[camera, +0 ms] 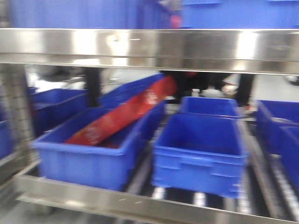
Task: Place cylindrical capacitor in blue bin on shelf
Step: 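Carry both held cylinders while driving to the shelf of blue bins, then lower the left gripper into a blue bin and release the orange cylinder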
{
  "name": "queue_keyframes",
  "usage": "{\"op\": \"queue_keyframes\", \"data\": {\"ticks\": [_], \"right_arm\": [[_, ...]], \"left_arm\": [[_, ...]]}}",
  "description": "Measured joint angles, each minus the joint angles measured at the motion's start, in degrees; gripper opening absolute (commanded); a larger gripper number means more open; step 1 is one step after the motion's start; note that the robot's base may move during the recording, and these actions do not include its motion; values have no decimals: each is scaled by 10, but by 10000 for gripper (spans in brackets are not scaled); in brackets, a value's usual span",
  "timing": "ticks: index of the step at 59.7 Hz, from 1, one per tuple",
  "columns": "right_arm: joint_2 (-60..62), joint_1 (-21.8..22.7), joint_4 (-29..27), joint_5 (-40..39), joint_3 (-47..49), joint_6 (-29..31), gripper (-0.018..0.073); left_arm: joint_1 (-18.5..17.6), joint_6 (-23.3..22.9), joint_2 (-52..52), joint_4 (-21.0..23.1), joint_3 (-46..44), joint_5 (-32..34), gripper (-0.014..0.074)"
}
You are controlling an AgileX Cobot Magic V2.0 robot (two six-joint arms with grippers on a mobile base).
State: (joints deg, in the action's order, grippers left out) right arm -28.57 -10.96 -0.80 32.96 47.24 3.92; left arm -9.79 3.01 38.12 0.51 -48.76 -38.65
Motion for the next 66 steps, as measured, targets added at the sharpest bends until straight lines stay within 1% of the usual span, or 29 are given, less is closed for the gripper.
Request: {"op": "queue_keyframes", "data": {"ticks": [66], "right_arm": [[0, 0, 1, 0, 0, 0, -25]], "left_arm": [[0, 0, 0, 0, 0, 0, -111]]}}
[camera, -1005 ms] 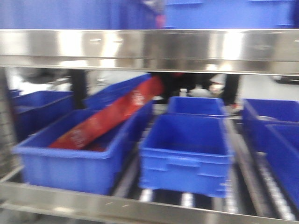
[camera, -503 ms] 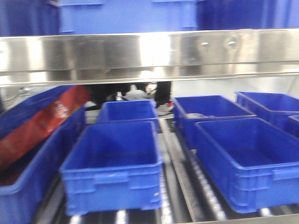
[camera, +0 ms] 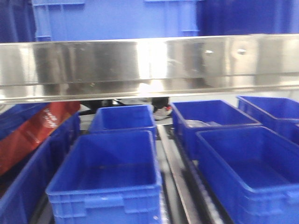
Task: Place cylindrical capacitor in blue bin on shelf
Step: 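Lower the left gripper into a blue bin and release the orange cylinder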
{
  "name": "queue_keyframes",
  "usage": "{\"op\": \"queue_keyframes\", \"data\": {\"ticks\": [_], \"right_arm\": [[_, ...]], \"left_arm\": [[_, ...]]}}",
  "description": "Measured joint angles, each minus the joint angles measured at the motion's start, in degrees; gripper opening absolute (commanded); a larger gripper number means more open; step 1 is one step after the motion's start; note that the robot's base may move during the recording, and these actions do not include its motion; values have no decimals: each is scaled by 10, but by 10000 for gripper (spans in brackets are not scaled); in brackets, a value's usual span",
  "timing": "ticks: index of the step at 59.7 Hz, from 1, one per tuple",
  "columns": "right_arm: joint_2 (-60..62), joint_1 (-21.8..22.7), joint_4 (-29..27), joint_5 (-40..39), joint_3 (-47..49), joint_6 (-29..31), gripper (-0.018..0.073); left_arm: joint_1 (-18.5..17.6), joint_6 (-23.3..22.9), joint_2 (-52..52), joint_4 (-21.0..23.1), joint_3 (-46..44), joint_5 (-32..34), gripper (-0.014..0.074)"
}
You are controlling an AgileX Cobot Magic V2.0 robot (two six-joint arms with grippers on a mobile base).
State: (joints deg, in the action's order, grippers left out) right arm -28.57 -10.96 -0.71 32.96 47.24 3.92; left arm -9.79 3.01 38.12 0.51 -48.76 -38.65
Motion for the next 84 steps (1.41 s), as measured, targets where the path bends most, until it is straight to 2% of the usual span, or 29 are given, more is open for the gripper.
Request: {"op": "queue_keyframes", "data": {"ticks": [67, 84], "right_arm": [[0, 0, 0, 0, 0, 0, -25], [0, 0, 0, 0, 0, 0, -25]], "left_arm": [[0, 0, 0, 0, 0, 0, -111], [0, 0, 0, 0, 0, 35, -111]]}}
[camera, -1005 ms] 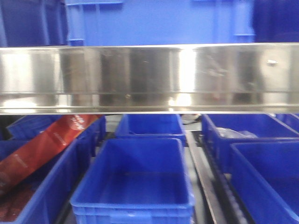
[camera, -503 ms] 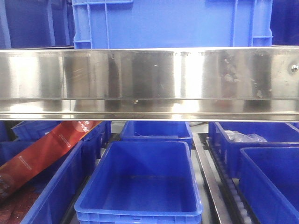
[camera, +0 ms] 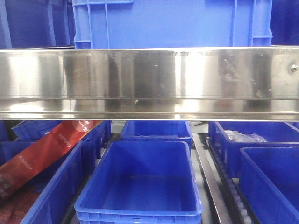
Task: Place cylindrical capacitor in blue bin on shelf
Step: 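Lower the left gripper into a blue bin and release the orange cylinder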
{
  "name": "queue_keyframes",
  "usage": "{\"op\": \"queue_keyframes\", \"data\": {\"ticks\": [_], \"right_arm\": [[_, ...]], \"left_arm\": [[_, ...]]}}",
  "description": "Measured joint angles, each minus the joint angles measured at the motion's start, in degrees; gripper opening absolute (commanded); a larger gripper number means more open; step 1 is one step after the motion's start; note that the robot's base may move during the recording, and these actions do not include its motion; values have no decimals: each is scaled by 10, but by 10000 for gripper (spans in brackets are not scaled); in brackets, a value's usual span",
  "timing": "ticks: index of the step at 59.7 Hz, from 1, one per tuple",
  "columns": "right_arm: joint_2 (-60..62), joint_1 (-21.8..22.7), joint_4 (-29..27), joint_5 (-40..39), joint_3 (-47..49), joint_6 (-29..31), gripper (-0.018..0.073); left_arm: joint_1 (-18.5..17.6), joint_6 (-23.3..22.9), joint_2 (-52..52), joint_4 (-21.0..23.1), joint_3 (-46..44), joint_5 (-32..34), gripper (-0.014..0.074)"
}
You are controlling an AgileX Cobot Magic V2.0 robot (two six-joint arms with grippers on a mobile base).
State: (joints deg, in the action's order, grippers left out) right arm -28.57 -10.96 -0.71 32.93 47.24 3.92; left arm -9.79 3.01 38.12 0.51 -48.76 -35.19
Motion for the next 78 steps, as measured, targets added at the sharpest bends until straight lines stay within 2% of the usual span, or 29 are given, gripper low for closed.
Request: {"op": "queue_keyframes", "data": {"ticks": [18, 29, 39, 57, 66, 78], "right_arm": [[0, 0, 0, -13, 0, 0, -25], [0, 0, 0, -35, 0, 0, -25], [0, 0, 0, -38, 0, 0, -25], [0, 0, -2, -52, 0, 0, -25], [0, 0, -7, -55, 0, 0, -25], [0, 0, -8, -55, 0, 0, -25]], "left_arm": [[0, 0, 8, 2, -12, 20, -111], [-5, 12, 85, 8, -119, -14, -111], [-53, 49, 220, 30, -278, -33, -111], [-173, 58, 475, 36, -546, -37, -111], [-205, 59, 595, 38, -653, -37, -111], [-219, 60, 710, 44, -718, -36, -103]]}}
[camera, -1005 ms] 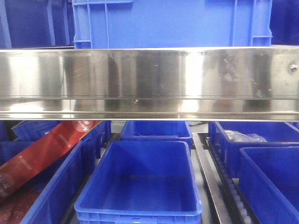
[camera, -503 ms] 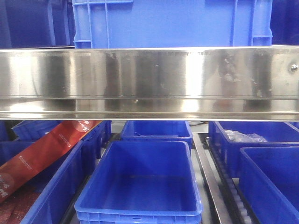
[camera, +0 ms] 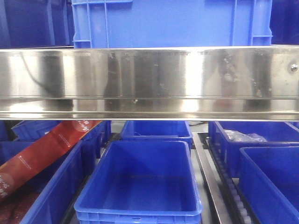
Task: Place cylindrical capacitor in blue bin on shelf
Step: 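Lower the left gripper into a blue bin and release the orange cylinder, then lower the right gripper over the same bin and release the capacitor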
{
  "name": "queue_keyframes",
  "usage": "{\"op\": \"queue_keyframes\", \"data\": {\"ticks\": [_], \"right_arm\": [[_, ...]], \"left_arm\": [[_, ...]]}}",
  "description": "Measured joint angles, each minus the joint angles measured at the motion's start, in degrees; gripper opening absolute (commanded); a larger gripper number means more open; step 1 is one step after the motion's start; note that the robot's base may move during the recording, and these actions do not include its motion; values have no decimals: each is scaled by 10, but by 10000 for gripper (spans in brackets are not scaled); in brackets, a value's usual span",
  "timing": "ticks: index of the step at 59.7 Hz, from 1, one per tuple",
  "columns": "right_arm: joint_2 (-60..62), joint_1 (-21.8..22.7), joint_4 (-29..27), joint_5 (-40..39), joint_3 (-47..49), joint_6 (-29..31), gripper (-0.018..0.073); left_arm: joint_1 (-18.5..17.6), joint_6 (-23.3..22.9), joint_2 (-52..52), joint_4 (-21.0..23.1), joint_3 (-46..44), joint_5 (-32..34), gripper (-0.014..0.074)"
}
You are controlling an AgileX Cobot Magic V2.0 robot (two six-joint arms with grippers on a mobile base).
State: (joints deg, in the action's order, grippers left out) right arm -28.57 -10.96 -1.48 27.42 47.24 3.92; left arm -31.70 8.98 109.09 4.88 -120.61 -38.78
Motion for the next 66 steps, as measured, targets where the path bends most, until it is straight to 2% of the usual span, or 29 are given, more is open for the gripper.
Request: {"op": "queue_keyframes", "data": {"ticks": [6, 21, 24, 28, 39, 45, 55, 61, 66], "right_arm": [[0, 0, 0, 0, 0, 0, -25], [0, 0, 0, 0, 0, 0, -25], [0, 0, 0, 0, 0, 0, -25], [0, 0, 0, 0, 0, 0, -25], [0, 0, 0, 0, 0, 0, -25], [0, 0, 0, 0, 0, 0, -25], [0, 0, 0, 0, 0, 0, -25], [0, 0, 0, 0, 0, 0, -25], [0, 0, 0, 0, 0, 0, -25]], "left_arm": [[0, 0, 29, 7, -4, -1, -3], [-1, 0, 43, 11, -6, -9, 502], [-1, 0, 43, 12, -8, -9, 558], [-1, 0, 41, 13, -9, -12, 586], [-1, 0, 16, 13, -9, -46, 531], [-2, 0, -10, 13, -9, -78, 382], [2, 0, -68, 4, -9, -151, 41], [13, 0, -103, -5, -10, -200, -73], [24, -1, -136, -7, 3, -228, -111]]}}
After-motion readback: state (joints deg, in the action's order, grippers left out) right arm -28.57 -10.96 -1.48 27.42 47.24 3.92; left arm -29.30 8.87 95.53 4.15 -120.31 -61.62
